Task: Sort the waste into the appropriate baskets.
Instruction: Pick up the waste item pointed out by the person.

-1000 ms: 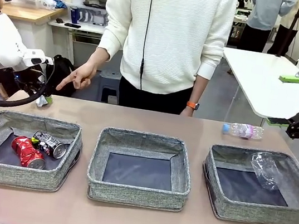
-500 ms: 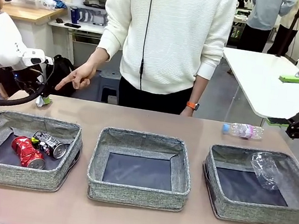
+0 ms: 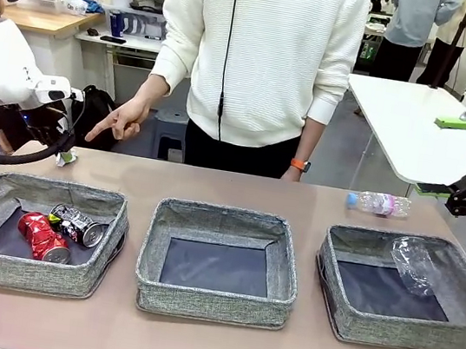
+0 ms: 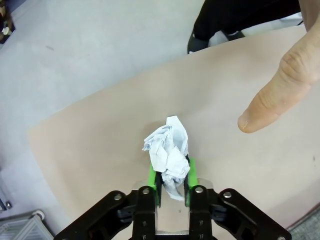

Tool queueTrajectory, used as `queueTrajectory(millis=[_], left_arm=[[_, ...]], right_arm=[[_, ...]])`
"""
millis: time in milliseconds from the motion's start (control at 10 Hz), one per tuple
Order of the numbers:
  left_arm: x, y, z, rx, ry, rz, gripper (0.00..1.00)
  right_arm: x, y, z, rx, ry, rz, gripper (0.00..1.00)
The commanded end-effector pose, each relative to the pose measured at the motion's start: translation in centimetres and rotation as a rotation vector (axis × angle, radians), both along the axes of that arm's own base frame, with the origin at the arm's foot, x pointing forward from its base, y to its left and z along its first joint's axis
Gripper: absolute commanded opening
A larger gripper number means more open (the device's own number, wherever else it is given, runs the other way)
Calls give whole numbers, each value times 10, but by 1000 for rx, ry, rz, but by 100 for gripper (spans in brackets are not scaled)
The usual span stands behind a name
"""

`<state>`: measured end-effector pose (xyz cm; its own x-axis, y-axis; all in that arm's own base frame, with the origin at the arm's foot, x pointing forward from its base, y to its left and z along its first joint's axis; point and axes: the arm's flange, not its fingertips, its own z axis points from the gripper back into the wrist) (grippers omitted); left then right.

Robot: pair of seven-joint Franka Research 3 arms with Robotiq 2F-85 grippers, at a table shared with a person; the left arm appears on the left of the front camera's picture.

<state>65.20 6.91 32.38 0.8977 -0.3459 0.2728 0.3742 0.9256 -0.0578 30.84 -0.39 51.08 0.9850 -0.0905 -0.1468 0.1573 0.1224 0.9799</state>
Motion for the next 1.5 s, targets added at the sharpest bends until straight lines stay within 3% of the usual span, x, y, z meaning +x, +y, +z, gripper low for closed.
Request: queueTrajectory(millis=[0, 300, 500, 700, 900, 1200, 1400], left_arm=[[-1, 0, 1, 21, 7, 8, 0], [-3, 4, 8, 29, 4, 18, 0], [-20, 12, 43, -14, 33, 54, 0], [-69, 13, 124, -28, 143, 243, 0], [-141, -10, 204, -61, 182, 117, 0], [-220, -53, 266, -87, 74, 172, 0], [-246, -57, 270, -108, 41, 38, 0]], right_arm=[[2, 2, 1, 24, -27, -1, 100], [2, 2, 1, 24, -27, -1, 100], [2, 2, 1, 24, -27, -1, 100], [2, 2, 1, 24, -27, -1, 100], [2, 2, 1, 24, -27, -1, 100], [2, 2, 1, 24, -27, -1, 100], [2, 2, 1, 24, -27, -1, 100]])
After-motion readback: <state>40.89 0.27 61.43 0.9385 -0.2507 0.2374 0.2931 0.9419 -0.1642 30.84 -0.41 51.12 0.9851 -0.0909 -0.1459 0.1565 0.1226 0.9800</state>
